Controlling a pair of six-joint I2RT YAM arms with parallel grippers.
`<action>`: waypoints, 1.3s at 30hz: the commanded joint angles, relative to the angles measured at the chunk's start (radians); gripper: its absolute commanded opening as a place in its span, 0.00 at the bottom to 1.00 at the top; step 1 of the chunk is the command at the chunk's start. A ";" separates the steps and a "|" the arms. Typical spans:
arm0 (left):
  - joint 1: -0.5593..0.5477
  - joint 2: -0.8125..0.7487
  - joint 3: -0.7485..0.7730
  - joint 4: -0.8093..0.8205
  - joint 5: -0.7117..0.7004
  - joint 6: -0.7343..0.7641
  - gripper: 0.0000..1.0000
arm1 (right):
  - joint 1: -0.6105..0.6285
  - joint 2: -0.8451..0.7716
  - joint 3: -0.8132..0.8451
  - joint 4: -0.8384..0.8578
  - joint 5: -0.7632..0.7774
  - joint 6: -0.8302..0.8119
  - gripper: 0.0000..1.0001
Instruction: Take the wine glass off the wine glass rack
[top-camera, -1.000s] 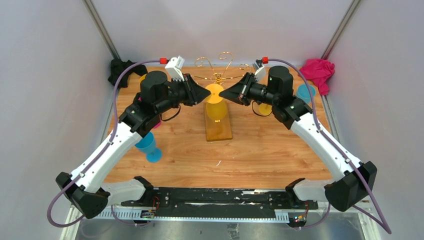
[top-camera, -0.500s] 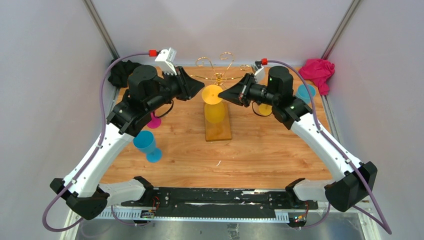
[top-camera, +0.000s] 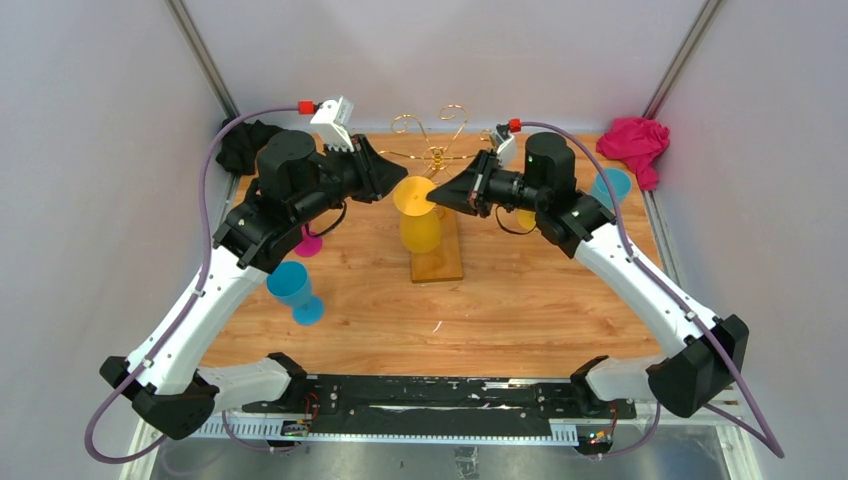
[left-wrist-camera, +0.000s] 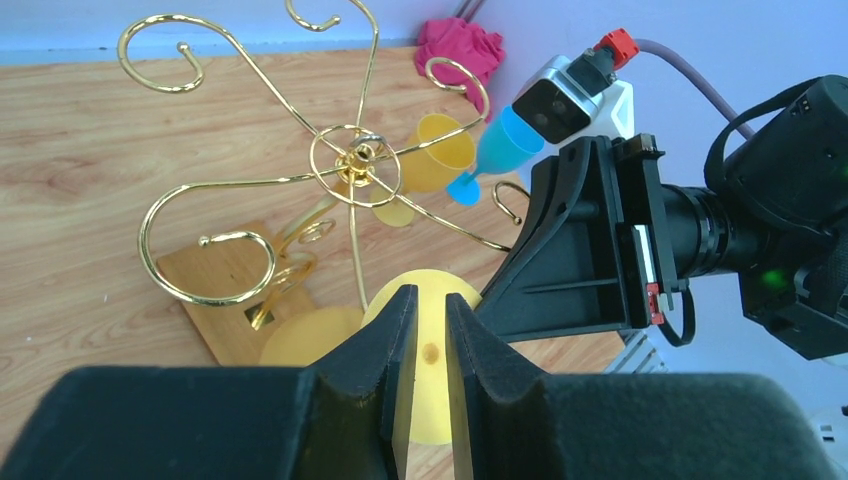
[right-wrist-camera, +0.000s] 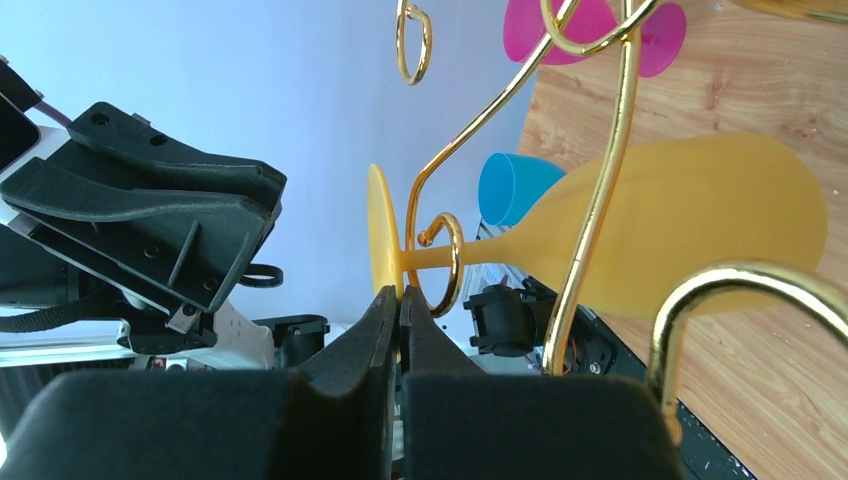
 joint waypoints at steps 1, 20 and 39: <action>-0.007 -0.002 0.009 0.001 -0.010 0.017 0.21 | 0.027 0.011 0.068 -0.031 -0.012 -0.030 0.00; -0.007 -0.027 -0.012 -0.018 -0.024 0.024 0.21 | -0.028 0.054 0.151 -0.092 0.096 -0.122 0.00; -0.007 -0.021 -0.015 -0.023 -0.032 0.015 0.23 | -0.105 -0.042 0.121 -0.100 0.105 -0.127 0.00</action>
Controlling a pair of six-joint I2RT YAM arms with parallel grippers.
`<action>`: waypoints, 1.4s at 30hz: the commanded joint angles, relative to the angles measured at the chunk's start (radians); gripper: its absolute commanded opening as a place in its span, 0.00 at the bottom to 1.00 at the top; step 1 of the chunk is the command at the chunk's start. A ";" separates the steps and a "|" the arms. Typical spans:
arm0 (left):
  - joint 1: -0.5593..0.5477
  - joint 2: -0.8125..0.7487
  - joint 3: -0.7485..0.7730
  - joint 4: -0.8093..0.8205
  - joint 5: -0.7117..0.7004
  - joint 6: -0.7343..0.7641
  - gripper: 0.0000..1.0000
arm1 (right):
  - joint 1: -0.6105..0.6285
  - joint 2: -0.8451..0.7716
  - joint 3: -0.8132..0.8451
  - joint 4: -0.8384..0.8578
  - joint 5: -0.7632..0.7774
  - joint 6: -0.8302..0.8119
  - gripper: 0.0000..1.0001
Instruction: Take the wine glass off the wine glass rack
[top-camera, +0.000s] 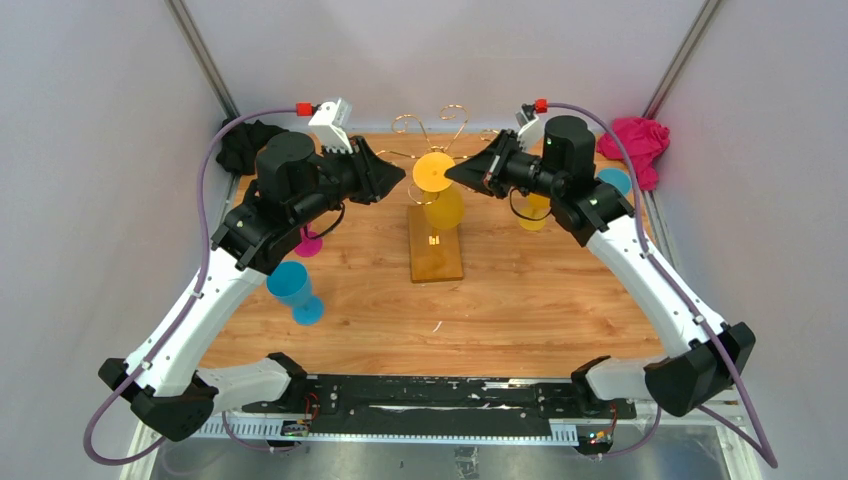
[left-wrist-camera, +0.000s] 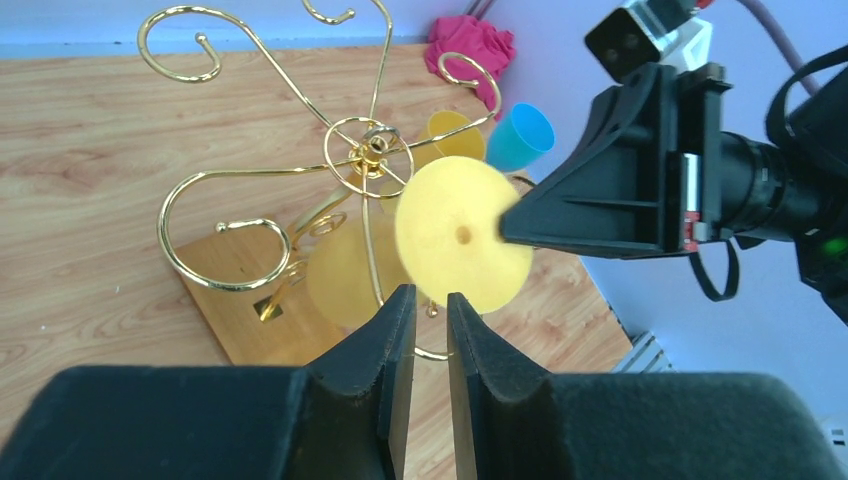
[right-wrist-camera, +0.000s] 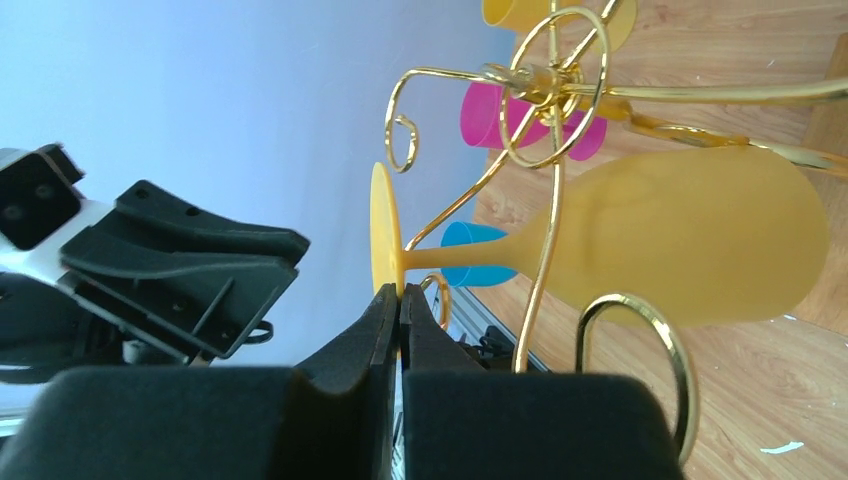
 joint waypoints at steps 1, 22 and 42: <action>-0.006 -0.010 -0.010 -0.008 -0.012 0.011 0.23 | -0.024 -0.073 0.000 0.012 0.006 -0.017 0.00; -0.007 -0.005 -0.039 0.018 0.004 -0.020 0.24 | -0.028 -0.272 -0.195 -0.050 -0.038 -0.046 0.00; -0.006 0.007 -0.021 0.036 0.039 -0.003 0.33 | -0.026 -0.538 0.251 -0.624 0.176 -0.560 0.00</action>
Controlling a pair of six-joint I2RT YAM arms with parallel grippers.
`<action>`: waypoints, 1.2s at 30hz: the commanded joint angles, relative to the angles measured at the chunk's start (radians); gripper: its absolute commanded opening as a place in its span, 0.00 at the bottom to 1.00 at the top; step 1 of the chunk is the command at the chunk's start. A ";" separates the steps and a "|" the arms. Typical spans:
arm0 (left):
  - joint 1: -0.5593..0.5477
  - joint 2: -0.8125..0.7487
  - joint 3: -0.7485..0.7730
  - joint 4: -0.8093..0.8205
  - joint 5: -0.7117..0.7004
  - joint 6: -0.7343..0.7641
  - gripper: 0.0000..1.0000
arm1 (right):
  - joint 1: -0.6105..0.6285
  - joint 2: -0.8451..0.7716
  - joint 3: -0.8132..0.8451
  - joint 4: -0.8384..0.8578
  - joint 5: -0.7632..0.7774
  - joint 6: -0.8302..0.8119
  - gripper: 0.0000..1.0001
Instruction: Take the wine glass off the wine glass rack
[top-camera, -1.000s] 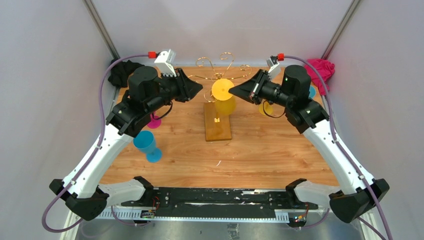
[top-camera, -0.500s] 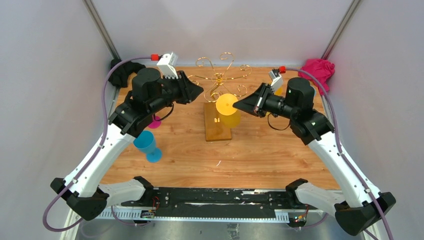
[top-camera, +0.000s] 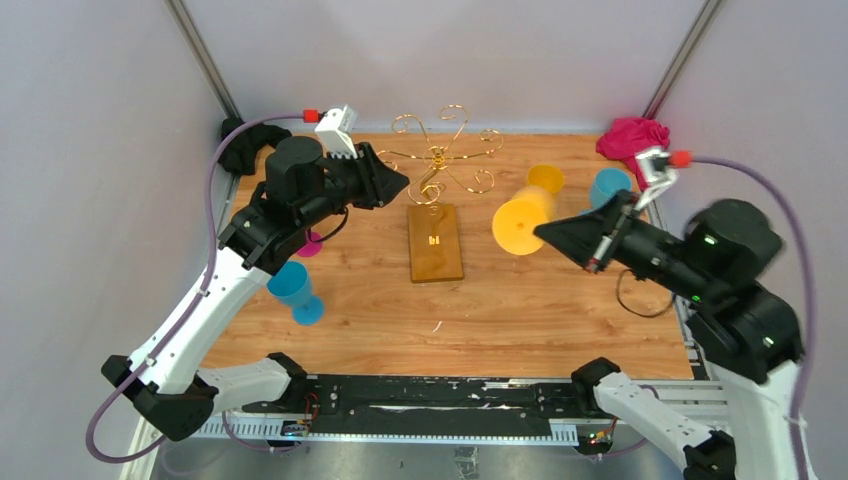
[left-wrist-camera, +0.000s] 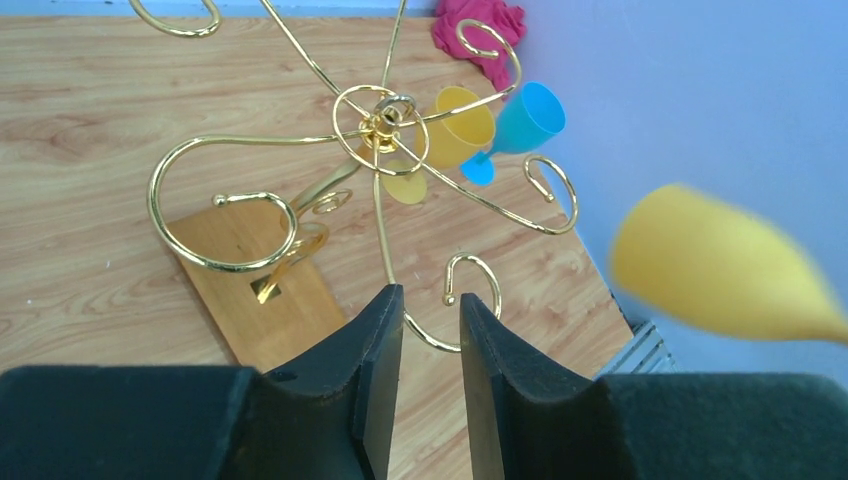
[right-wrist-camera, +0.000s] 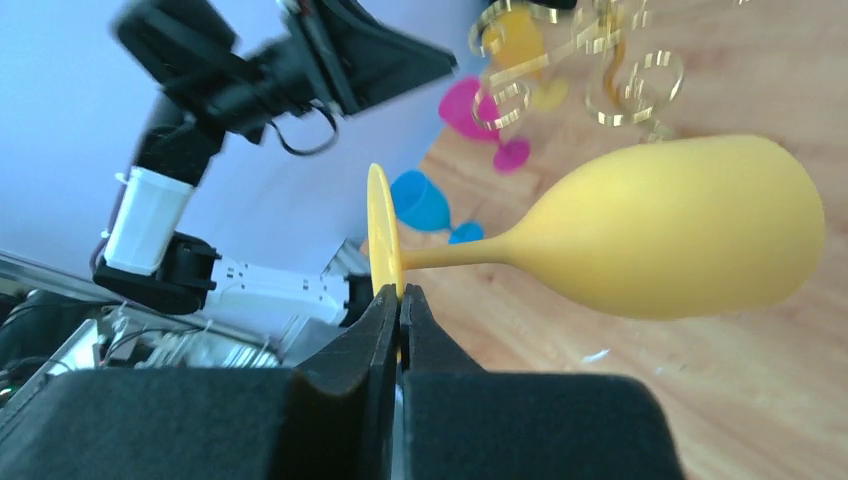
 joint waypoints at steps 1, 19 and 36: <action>-0.007 0.003 0.027 0.054 0.056 0.018 0.35 | -0.009 -0.007 0.191 -0.087 0.109 -0.155 0.00; -0.006 0.035 -0.076 0.842 0.677 -0.098 0.61 | -0.010 0.188 0.178 0.726 -0.382 0.058 0.00; 0.202 0.049 -0.086 0.921 0.705 -0.174 0.63 | -0.011 0.201 0.196 0.768 -0.409 0.080 0.00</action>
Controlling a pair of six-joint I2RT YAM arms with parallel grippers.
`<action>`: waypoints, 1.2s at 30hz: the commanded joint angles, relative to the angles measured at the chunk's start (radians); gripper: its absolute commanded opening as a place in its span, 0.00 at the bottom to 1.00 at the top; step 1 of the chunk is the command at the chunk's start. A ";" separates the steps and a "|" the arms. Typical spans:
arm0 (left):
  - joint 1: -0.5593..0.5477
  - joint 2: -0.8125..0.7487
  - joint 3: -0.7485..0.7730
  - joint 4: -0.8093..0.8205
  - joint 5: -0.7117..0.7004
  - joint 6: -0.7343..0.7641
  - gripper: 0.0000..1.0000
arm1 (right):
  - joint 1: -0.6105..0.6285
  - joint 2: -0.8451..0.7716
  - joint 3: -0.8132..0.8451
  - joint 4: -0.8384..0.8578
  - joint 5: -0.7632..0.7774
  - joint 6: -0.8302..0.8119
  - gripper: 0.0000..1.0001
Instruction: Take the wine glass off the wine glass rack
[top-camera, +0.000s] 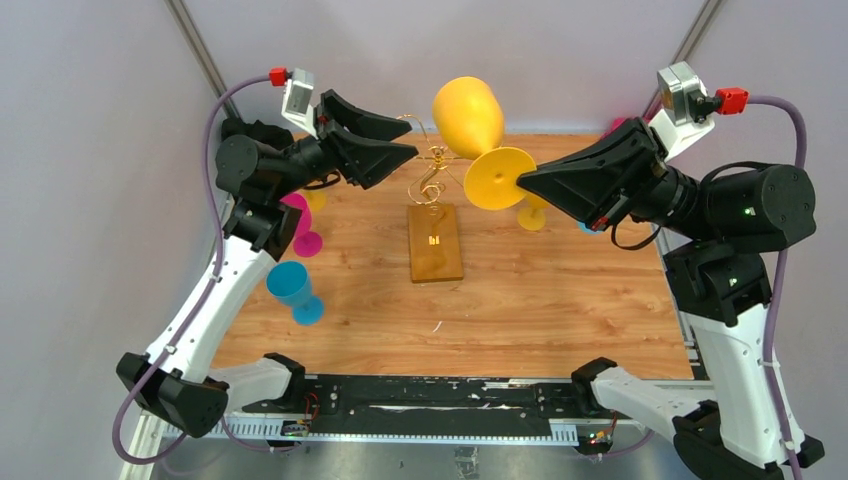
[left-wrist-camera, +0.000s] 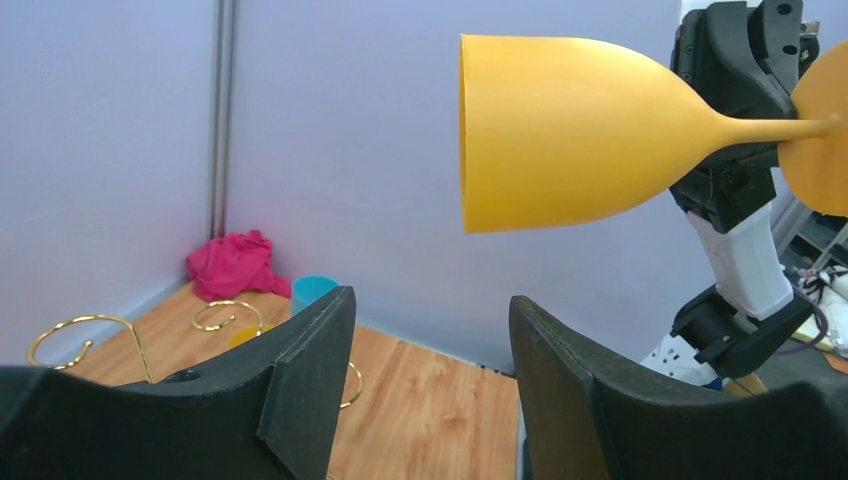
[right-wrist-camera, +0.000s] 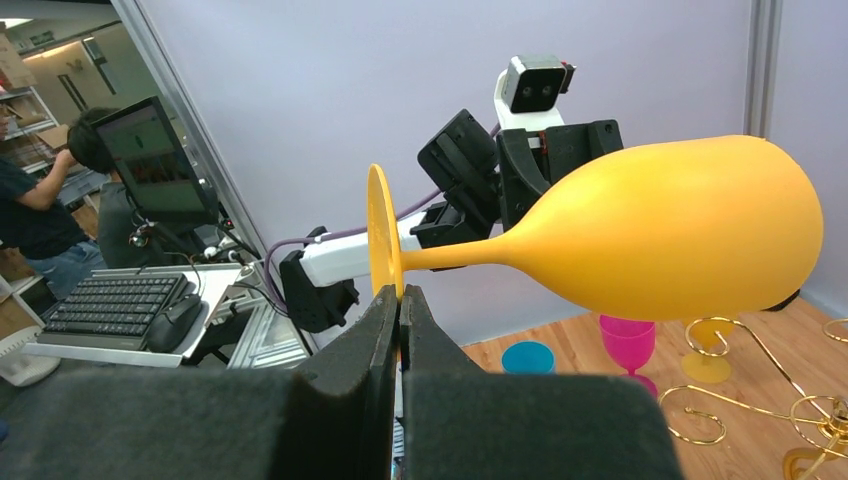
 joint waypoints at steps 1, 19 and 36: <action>0.004 0.018 -0.002 0.039 0.030 -0.026 0.64 | -0.011 0.013 0.015 0.066 -0.040 0.018 0.00; 0.193 0.254 -0.097 1.152 0.149 -0.907 0.77 | -0.012 0.046 -0.075 0.386 -0.140 0.250 0.00; 0.191 0.232 -0.098 1.152 0.152 -0.925 0.80 | -0.011 0.224 -0.118 0.790 -0.192 0.551 0.00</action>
